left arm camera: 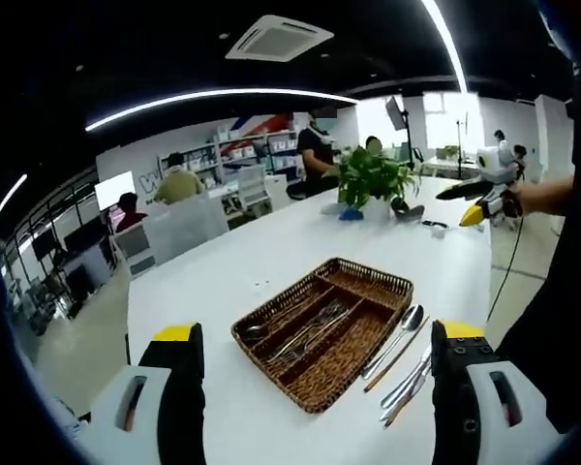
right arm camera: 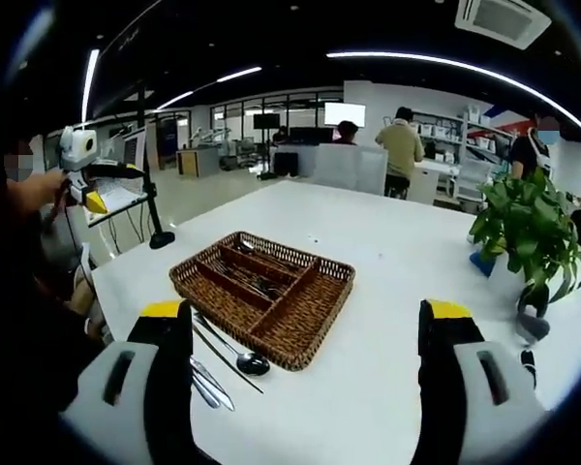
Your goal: Arrange the knives, forks, and spoons in their matching storage slots by inserting each utensil handle-first until every utensil is classified and aligned in the correct compartment
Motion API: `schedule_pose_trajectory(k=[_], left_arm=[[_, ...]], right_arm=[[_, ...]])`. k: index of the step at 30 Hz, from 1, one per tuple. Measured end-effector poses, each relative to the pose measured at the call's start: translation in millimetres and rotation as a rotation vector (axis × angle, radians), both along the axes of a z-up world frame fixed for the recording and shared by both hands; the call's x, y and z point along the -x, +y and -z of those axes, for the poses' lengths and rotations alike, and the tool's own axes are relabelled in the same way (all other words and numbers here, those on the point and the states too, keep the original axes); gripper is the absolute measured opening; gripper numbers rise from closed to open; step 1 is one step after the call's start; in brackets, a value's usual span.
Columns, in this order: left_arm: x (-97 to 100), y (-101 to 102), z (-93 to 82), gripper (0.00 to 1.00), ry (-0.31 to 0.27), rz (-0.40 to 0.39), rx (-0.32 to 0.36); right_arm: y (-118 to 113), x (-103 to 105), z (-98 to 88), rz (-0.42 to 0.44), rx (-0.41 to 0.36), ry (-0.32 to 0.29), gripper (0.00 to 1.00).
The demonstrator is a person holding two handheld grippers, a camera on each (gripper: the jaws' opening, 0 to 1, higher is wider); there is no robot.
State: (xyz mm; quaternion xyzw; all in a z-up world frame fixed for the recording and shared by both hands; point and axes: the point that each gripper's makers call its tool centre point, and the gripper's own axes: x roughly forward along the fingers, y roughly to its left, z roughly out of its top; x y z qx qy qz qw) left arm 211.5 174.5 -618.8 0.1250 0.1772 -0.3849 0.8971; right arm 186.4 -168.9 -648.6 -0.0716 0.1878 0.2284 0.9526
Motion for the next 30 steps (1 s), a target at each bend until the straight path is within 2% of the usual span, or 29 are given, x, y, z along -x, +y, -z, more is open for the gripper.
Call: schedule_pose_trajectory(k=[4, 8, 9, 10, 12, 16, 17, 20, 23, 25, 29, 30], left_arm=[[-8.7, 0, -3.0, 0.99, -0.022, 0.009, -0.047], [-14.5, -18, -12.7, 0.99, -0.038, 0.054, -0.067], [-16.8, -20, -15.0, 0.99, -0.051, 0.058, -0.08], [-21.9, -23, -20.1, 0.99, -0.091, 0.068, -0.112], [-19.7, -35, -23.9, 0.98, -0.065, 0.11, -0.109], [-25.5, -49, -34.2, 0.97, -0.098, 0.143, -0.153], [-24.5, -54, -34.8, 0.95, -0.086, 0.166, -0.165], [-26.3, -66, -34.3, 0.94, -0.104, 0.196, -0.195], [-27.9, -77, -26.8, 0.94, -0.105, 0.222, -0.21], [-32.2, -80, -27.5, 0.92, -0.16, 0.228, -0.246], [-32.7, -91, -21.9, 0.95, -0.158, 0.243, -0.243], [-35.5, -95, -12.2, 0.96, -0.143, 0.275, -0.245]], right_arm=[[-3, 4, 2.3, 0.004, -0.005, 0.008, 1.0], [-13, 7, 2.5, 0.008, 0.0, 0.005, 1.0], [-14, 8, 3.0, 0.003, 0.0, 0.005, 1.0], [-14, 10, 5.9, -0.014, 0.005, 0.019, 1.0], [-14, 12, 6.9, -0.029, 0.019, 0.02, 1.0], [-17, 11, 4.9, -0.022, 0.009, 0.013, 1.0], [-18, 10, 4.1, -0.014, -0.009, 0.011, 1.0], [-18, 10, 5.5, -0.014, -0.001, 0.007, 1.0], [-21, 12, 7.4, -0.015, 0.003, 0.009, 1.0], [-24, 12, 6.3, -0.008, -0.001, 0.007, 1.0], [-28, 13, 5.2, 0.007, -0.017, 0.007, 1.0], [-29, 14, 5.6, 0.008, -0.021, 0.009, 1.0]])
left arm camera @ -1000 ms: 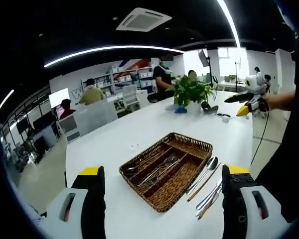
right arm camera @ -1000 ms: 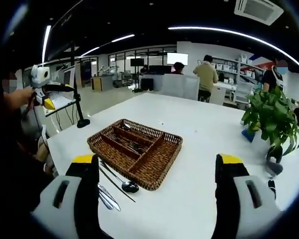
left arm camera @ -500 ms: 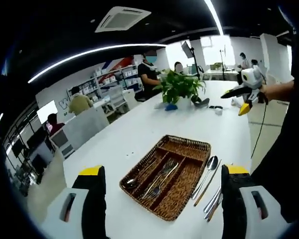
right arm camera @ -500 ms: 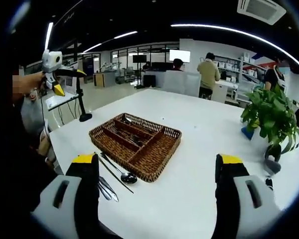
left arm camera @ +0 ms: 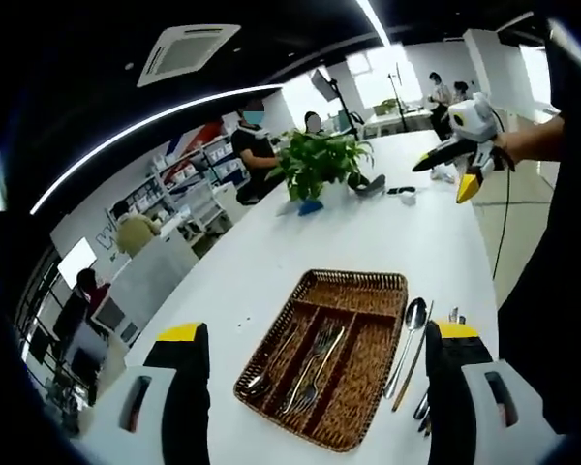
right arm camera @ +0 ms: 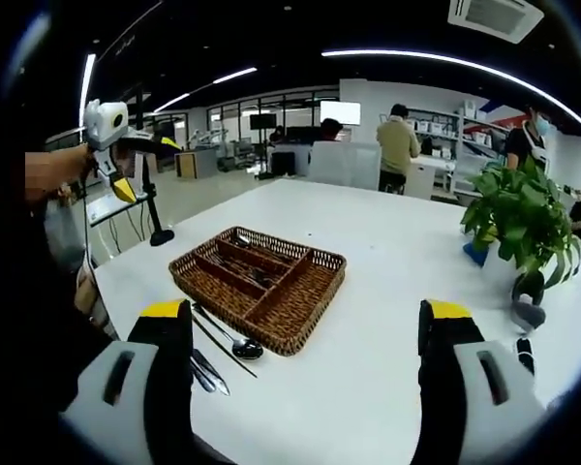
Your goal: Arrange the knives, forks, and spoons in their matching storage slots by inserting each utensil handle-first until every utensil is classified and aligned in the correct compartment
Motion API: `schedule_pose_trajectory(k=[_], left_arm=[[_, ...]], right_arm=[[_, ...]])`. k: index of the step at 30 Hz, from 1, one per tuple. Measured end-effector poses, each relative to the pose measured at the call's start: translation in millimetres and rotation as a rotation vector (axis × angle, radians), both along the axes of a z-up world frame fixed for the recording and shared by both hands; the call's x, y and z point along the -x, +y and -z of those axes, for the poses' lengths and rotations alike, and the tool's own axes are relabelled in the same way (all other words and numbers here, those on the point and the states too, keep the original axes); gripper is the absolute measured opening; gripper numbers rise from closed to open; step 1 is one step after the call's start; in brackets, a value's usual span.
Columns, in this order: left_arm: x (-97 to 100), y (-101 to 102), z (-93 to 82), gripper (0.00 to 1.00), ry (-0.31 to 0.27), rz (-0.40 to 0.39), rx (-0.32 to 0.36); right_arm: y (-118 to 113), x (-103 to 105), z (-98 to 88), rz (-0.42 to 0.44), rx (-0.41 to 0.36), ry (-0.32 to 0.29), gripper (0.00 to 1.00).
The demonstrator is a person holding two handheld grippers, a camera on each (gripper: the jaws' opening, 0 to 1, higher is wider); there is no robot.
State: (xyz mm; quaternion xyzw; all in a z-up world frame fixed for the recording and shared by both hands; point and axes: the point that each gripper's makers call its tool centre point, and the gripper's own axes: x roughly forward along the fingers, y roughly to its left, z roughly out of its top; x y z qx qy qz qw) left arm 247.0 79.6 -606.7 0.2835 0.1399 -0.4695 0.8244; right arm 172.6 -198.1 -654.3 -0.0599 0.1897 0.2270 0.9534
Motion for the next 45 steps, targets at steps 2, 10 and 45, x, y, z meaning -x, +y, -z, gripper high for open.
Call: schedule_pose_trajectory(k=[2, 10, 45], left_arm=[[-0.3, -9, 12.2, 0.97, 0.006, 0.022, -0.029], [-8.1, -30, 29.6, 1.0, -0.044, 0.052, -0.057], [41.0, -90, 149.3, 0.46, 0.271, 0.228, -0.168]], right_arm=[[-4, -2, 0.6, 0.01, 0.004, -0.002, 1.0], [-4, -5, 1.9, 0.006, 0.002, 0.006, 1.0], [-17, -10, 6.7, 0.033, -0.01, 0.005, 0.99]])
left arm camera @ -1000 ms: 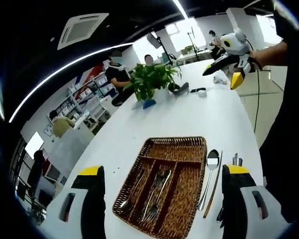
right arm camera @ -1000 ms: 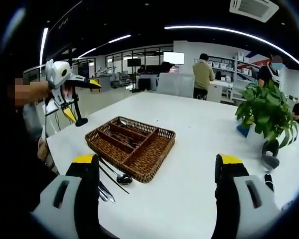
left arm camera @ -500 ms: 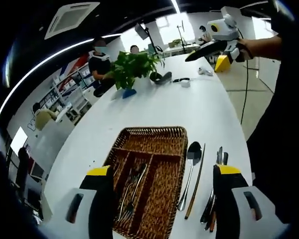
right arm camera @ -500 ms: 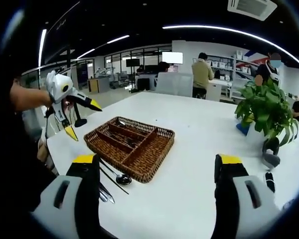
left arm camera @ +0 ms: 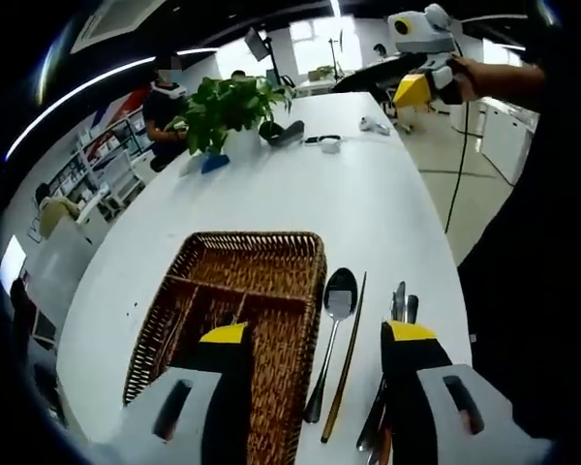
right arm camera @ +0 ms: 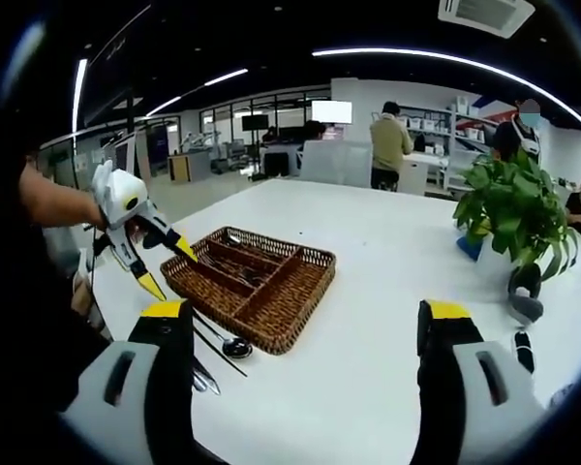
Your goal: Arrange the knives, forks, and spoons in their matching storage slots by inserting each utensil handle-first until every utensil is classified and aligned in the correct compartment
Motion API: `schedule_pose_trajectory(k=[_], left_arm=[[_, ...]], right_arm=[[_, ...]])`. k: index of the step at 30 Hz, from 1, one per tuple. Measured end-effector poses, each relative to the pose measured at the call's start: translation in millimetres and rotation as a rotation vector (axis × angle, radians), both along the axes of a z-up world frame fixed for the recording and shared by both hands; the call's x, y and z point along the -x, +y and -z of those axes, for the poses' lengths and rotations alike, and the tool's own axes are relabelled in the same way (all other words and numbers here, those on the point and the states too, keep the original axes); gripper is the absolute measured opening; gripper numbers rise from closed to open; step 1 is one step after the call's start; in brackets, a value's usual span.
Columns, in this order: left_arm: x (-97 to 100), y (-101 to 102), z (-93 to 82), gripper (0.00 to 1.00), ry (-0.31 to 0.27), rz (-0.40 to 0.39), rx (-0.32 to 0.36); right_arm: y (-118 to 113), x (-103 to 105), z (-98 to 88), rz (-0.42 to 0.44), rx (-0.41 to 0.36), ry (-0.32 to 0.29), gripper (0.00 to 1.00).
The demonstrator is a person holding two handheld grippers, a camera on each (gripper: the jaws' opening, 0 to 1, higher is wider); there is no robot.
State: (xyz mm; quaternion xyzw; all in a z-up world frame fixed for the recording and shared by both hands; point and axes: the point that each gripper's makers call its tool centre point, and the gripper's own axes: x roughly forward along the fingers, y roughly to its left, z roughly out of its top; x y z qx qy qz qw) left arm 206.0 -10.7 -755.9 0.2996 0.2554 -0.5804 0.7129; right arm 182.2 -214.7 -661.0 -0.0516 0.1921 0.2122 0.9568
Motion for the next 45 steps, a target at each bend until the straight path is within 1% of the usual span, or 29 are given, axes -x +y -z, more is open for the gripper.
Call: schedule_pose_trajectory(k=[2, 3, 6, 9, 11, 12, 14, 16, 17, 18, 19, 20, 21, 23, 24, 26, 27, 29, 30, 32, 36, 37, 38, 40, 41, 42, 43, 44, 45], left_arm=[[3.1, -2, 8.9, 0.4, 0.025, 0.011, -0.014], [2.9, -3, 14.1, 0.39, 0.019, 0.015, -0.033], [5.9, -7, 25.4, 0.37, -0.007, 0.063, -0.075], [10.9, -15, 35.1, 0.34, 0.016, 0.089, -0.087], [14.0, -18, 43.5, 0.34, 0.014, 0.117, -0.112], [15.1, -20, 47.2, 0.34, 0.012, 0.128, -0.123], [16.6, -22, 56.8, 0.32, 0.025, 0.135, -0.143], [16.8, -23, 65.0, 0.31, 0.039, 0.135, -0.159], [16.5, -22, 71.2, 0.31, 0.042, 0.139, -0.175], [16.0, -20, 75.2, 0.31, 0.041, 0.138, -0.197], [15.7, -21, 79.4, 0.29, 0.037, 0.145, -0.209], [15.4, -22, 82.0, 0.28, 0.037, 0.146, -0.215], [15.2, -22, 84.6, 0.27, 0.038, 0.147, -0.221], [14.5, -25, 90.7, 0.26, 0.037, 0.152, -0.222], [12.4, -26, 92.7, 0.25, 0.017, 0.165, -0.218], [10.9, -26, 96.2, 0.24, 0.022, 0.163, -0.228], [11.0, -26, 97.3, 0.23, 0.028, 0.165, -0.23], [10.3, -27, 98.7, 0.2, 0.034, 0.168, -0.23], [9.5, -27, 99.7, 0.19, 0.036, 0.168, -0.231], [7.8, -29, 101.6, 0.16, 0.036, 0.168, -0.23], [-0.5, -27, 106.1, 0.03, 0.003, 0.149, -0.252], [-1.4, -28, 105.5, 0.01, -0.009, 0.154, -0.246], [-1.5, -27, 107.2, 0.01, -0.015, 0.154, -0.254], [-0.9, -26, 110.9, 0.01, -0.048, 0.183, -0.279], [-1.7, -33, 108.8, 0.01, -0.078, 0.201, -0.245], [0.8, -26, 110.7, 0.01, -0.046, 0.175, -0.272], [0.3, -28, 109.8, 0.01, -0.019, 0.143, -0.247], [-0.4, -28, 109.2, 0.01, -0.001, 0.127, -0.236], [-0.3, -28, 109.0, 0.01, -0.003, 0.134, -0.235]], right_arm=[[0, 0, 1.0, -0.003, 0.004, 0.003, 0.99], [0, 0, 1.8, -0.006, 0.006, 0.006, 1.0], [2, 0, 3.4, -0.017, 0.013, 0.014, 1.0], [7, 1, 5.5, -0.042, 0.03, 0.032, 1.0], [10, 1, 4.2, -0.055, 0.042, 0.03, 1.0], [11, 1, 3.9, -0.057, 0.043, 0.032, 1.0], [13, 1, 2.5, -0.067, 0.034, 0.033, 1.0], [14, 2, 4.3, -0.071, 0.036, 0.057, 1.0], [16, 7, 10.8, -0.089, 0.041, 0.12, 1.0], [18, 6, 7.2, -0.101, 0.045, 0.097, 1.0], [20, 8, 6.9, -0.114, 0.052, 0.105, 1.0], [23, 11, 6.1, -0.131, 0.068, 0.125, 1.0], [24, 13, 5.0, -0.14, 0.075, 0.129, 1.0], [31, 13, -5.2, -0.159, 0.088, 0.118, 1.0], [34, 13, -10.5, -0.169, 0.085, 0.119, 1.0], [36, 12, -14.7, -0.172, 0.091, 0.12, 1.0], [35, 11, -15.6, -0.168, 0.122, 0.117, 1.0], [33, 11, -14.8, -0.163, 0.139, 0.121, 1.0], [32, 11, -13.9, -0.16, 0.137, 0.128, 1.0], [29, 11, -15.0, -0.148, 0.125, 0.119, 1.0], [28, 13, -17.1, -0.141, 0.109, 0.114, 1.0], [28, 13, -17.2, -0.14, 0.108, 0.113, 1.0], [29, 14, -17.4, -0.14, 0.109, 0.111, 1.0], [29, 13, -17.9, -0.141, 0.111, 0.106, 1.0], [29, 14, -17.9, -0.141, 0.111, 0.106, 1.0], [29, 14, -18.4, -0.141, 0.107, 0.105, 1.0], [30, 14, -18.8, -0.142, 0.105, 0.103, 1.0], [30, 14, -19.1, -0.142, 0.105, 0.103, 1.0], [30, 13, -19.2, -0.144, 0.107, 0.102, 1.0]])
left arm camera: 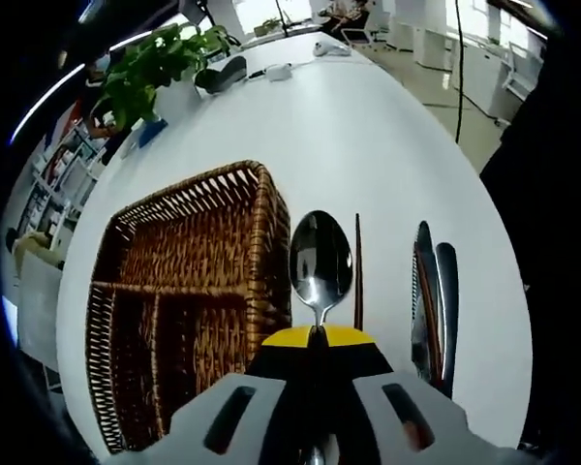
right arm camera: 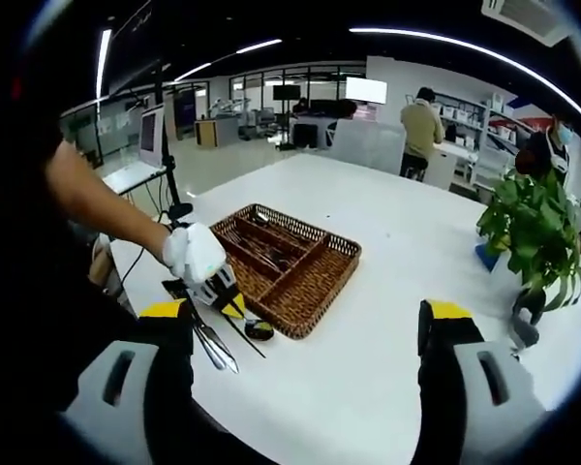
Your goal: Arrange the knives, forks, and spoons in their matching storage slots by inserting each utensil handle-first until every utensil is classified and aligned in the correct compartment
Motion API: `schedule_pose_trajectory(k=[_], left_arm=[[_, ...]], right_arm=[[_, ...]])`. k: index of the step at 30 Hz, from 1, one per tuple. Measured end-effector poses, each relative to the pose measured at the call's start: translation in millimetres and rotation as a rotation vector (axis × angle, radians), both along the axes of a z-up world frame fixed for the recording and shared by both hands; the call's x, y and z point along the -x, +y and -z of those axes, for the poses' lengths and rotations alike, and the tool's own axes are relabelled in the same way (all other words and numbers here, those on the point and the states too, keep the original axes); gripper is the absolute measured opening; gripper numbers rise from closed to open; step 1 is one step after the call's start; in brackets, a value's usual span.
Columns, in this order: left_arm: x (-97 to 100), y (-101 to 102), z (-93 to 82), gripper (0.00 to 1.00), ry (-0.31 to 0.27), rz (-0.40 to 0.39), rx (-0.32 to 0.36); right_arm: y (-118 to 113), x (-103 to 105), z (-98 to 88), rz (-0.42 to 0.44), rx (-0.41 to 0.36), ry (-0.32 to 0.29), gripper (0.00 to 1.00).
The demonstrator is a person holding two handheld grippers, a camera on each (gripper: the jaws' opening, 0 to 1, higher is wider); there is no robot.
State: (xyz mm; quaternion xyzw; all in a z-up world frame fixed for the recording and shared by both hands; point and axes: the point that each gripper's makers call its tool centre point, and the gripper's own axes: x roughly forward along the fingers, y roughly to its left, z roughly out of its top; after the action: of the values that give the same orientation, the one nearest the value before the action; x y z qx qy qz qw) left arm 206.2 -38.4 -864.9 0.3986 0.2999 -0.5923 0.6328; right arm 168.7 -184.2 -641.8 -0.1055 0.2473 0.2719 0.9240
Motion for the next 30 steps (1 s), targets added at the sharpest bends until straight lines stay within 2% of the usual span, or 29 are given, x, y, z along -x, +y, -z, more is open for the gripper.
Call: schedule_pose_trajectory(k=[2, 4, 5, 8, 11, 18, 22, 27, 28, 30], left_arm=[[3.3, 0, 1.3, 0.06, 0.012, 0.021, -0.001], [10.1, 8, 6.1, 0.11, 0.03, 0.027, -0.036], [8.5, 6, 5.1, 0.11, 0.012, 0.039, -0.024], [4.4, 7, 6.0, 0.07, 0.011, 0.017, -0.012], [3.0, 7, 7.8, 0.04, 0.001, 0.028, 0.016], [2.9, 4, 6.8, 0.03, -0.022, 0.043, 0.007], [0.4, 3, 7.9, 0.04, 0.04, 0.019, -0.001], [2.8, 2, 8.7, 0.01, 0.01, 0.052, -0.02], [3.7, 2, 8.5, 0.0, -0.006, 0.092, -0.025], [4.4, 3, 8.7, 0.0, 0.006, 0.086, -0.03]], right_arm=[[1, 0, 0.0, -0.004, -0.001, 0.001, 1.0], [1, 1, -0.3, -0.005, 0.001, 0.002, 1.0], [1, 1, -0.5, -0.005, 0.001, 0.0, 1.0], [0, 1, -2.2, -0.002, -0.006, -0.006, 1.0], [0, 1, -2.5, -0.002, -0.005, -0.007, 0.99], [-3, 4, -5.5, 0.004, -0.007, -0.012, 0.99], [-3, 4, -7.9, 0.002, -0.008, -0.017, 0.99], [-1, 5, -10.8, -0.006, 0.006, -0.038, 0.99], [-1, 5, -11.3, -0.006, 0.002, -0.038, 0.99], [-1, 5, -12.4, -0.001, -0.003, -0.039, 0.99]])
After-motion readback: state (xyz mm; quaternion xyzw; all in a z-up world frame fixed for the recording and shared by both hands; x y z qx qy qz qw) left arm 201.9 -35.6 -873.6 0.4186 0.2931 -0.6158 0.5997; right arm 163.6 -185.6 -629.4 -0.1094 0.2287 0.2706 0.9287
